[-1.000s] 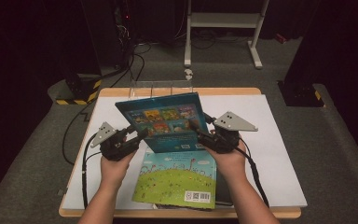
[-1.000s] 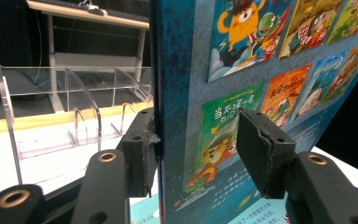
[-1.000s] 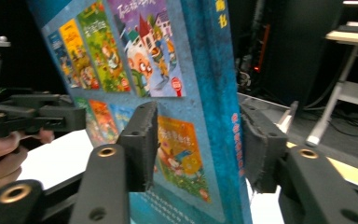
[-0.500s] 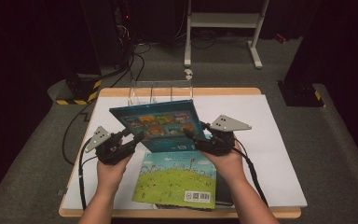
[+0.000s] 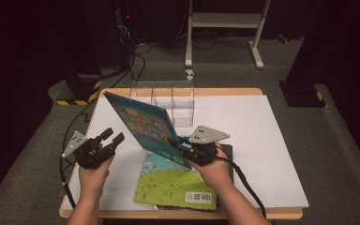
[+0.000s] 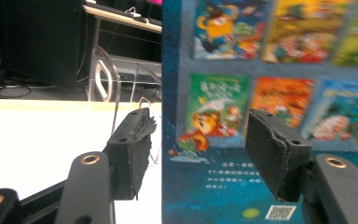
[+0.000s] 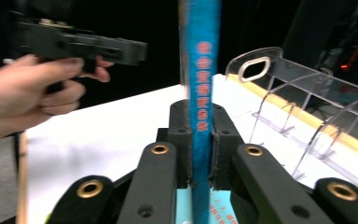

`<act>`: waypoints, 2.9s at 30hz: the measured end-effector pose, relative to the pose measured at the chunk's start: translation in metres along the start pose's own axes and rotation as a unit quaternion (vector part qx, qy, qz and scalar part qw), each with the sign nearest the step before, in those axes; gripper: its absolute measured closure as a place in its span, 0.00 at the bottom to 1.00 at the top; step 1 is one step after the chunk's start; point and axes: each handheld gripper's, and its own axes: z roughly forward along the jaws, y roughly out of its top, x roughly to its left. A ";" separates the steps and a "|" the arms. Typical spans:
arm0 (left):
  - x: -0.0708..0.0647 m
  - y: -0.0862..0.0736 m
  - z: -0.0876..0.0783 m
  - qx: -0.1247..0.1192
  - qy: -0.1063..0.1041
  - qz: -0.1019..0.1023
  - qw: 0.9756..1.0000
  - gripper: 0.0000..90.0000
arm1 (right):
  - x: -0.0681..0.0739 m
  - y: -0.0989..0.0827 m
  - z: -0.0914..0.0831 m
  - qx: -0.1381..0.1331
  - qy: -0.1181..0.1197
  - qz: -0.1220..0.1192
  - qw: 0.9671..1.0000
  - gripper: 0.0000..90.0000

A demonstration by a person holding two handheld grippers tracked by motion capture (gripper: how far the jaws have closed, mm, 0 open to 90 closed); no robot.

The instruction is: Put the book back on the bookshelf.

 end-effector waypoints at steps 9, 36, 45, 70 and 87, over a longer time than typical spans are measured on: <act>-0.046 0.013 0.009 0.014 -0.057 0.041 0.997 0.25 | 0.007 -0.002 0.019 -0.024 -0.019 0.019 0.999 0.92; -0.122 0.022 0.010 0.008 -0.045 0.036 0.998 0.12 | 0.043 -0.024 0.008 -0.016 0.042 0.009 0.999 0.80; -0.122 0.020 0.005 0.031 0.003 0.050 0.998 0.11 | 0.063 -0.024 0.015 -0.001 0.068 -0.026 0.997 0.77; -0.096 0.026 -0.024 0.060 0.011 0.088 0.994 0.44 | -0.046 -0.097 -0.092 -0.001 -0.122 0.119 0.985 0.54; -0.081 0.026 -0.050 0.043 0.046 0.100 0.993 0.69 | -0.065 -0.129 -0.110 0.015 -0.174 0.152 0.973 0.53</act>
